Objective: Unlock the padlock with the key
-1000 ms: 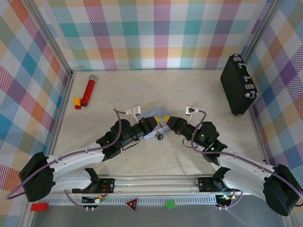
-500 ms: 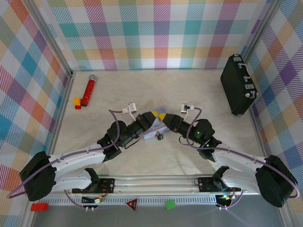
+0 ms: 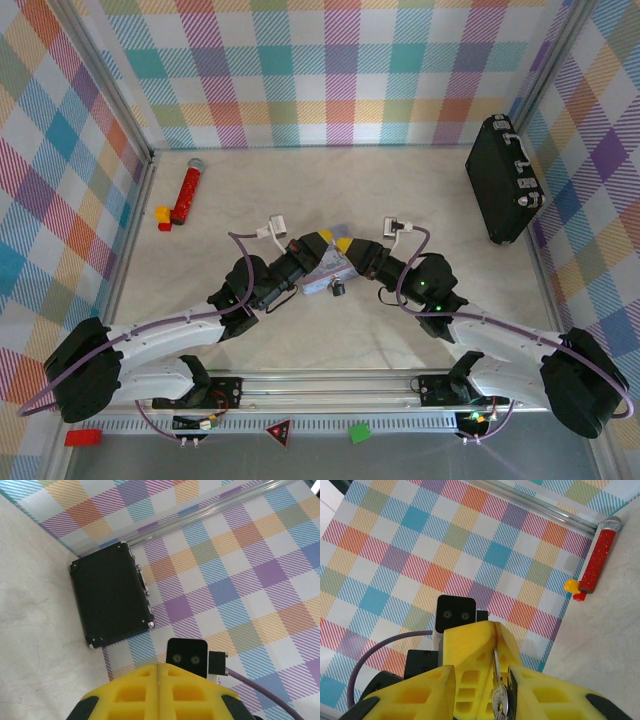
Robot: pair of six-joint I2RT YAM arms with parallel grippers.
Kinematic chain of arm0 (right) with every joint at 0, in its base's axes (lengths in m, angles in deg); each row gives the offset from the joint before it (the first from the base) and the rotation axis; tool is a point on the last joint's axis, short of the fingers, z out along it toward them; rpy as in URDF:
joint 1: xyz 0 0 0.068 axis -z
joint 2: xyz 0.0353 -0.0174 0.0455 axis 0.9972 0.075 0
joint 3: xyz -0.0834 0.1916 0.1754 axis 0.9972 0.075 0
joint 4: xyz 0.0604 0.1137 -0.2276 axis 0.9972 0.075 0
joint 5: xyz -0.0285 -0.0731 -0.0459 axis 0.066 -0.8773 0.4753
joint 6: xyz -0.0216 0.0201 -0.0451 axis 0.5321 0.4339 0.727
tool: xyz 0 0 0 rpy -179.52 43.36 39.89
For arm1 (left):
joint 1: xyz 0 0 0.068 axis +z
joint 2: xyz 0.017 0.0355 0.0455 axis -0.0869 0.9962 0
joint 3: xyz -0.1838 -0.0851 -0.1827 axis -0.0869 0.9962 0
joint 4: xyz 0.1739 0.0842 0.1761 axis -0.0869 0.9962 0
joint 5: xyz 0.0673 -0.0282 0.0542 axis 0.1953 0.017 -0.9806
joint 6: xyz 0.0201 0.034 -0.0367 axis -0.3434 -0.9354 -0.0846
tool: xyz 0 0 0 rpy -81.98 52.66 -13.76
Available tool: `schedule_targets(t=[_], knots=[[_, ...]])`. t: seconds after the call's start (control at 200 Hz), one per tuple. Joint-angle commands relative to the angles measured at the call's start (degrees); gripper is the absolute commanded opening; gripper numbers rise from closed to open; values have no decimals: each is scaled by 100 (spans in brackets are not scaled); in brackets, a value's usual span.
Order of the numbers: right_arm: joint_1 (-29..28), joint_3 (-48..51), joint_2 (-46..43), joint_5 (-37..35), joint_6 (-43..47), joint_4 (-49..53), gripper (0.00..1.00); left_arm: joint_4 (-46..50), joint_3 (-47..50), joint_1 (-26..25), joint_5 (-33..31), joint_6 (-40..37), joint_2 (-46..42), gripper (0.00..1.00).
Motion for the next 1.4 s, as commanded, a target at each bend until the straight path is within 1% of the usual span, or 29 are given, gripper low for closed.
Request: schedule_targets(t=[0.0, 0.18, 0.34, 0.485, 0.645, 0.8, 1.075, 1.235, 1.395], knots=[[-51, -58, 100, 95, -114, -375, 31, -355, -18, 32, -151, 51, -20, 0], [-99, -16, 216, 24, -168, -443, 32, -367, -34, 33, -130, -20, -6, 0], [-108, -22, 216, 42, -183, -466, 26, -455, 25, 33, -161, -20, 8, 0], [-108, -14, 224, 16, -228, -453, 25, -376, 77, 33, -299, 5, 4, 0], [-127, -5, 328, 50, -315, -533, 21, -417, 148, 33, -419, 8, 26, 0], [-145, -22, 404, 66, -382, -629, 21, -379, 160, 26, -541, -2, 42, 0], [-152, -84, 567, 134, -457, -781, 21, -543, 164, 33, -499, 24, 128, 0], [-152, -110, 525, 128, -381, -723, 13, -566, 184, 33, -503, 40, 132, 0], [-145, -146, 288, 38, -164, -210, 5, -575, 171, 33, -482, 30, 148, 0]])
